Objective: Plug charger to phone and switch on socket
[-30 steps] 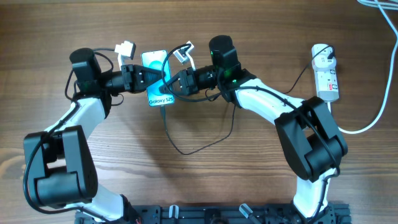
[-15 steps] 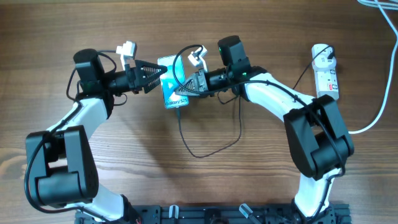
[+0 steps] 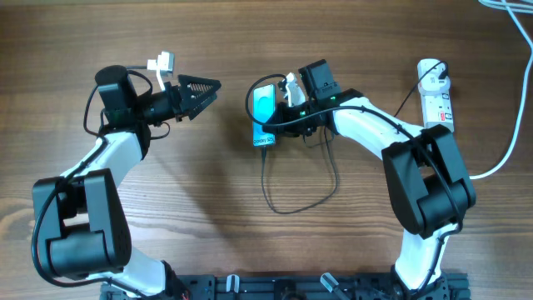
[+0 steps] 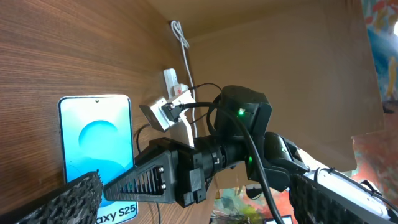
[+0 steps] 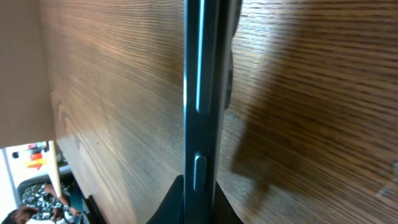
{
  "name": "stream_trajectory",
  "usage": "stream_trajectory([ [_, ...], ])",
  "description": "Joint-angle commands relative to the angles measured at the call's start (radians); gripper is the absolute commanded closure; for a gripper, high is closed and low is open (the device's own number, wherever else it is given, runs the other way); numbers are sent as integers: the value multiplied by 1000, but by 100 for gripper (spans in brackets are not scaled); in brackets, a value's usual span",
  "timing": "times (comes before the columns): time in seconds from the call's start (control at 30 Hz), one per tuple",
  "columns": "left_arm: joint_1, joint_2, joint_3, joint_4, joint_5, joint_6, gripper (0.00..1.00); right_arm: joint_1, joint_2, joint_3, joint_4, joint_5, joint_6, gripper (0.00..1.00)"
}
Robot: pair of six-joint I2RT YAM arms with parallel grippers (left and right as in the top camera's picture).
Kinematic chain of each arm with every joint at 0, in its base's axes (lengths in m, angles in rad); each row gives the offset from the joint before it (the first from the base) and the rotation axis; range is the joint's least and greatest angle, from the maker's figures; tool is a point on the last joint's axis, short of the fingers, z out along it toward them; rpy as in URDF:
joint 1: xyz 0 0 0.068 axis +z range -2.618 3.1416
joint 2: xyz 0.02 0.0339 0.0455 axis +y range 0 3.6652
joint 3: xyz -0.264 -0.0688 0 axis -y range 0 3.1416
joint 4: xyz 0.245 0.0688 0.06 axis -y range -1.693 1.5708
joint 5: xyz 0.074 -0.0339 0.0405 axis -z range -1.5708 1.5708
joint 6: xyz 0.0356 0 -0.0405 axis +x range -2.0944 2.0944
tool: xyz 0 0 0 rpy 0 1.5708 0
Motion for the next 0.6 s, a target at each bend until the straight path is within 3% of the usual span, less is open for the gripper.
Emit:
stream_trajectory([
  [0.0, 2, -13, 13, 3, -2, 16, 0, 3, 0, 5, -10, 19, -6, 95],
  [0.4, 2, -13, 13, 3, -2, 16, 0, 4, 6, -111, 58, 27, 25, 96],
  [0.57, 2, -13, 13, 3, -2, 16, 0, 4, 63, -111, 135, 25, 102, 96],
])
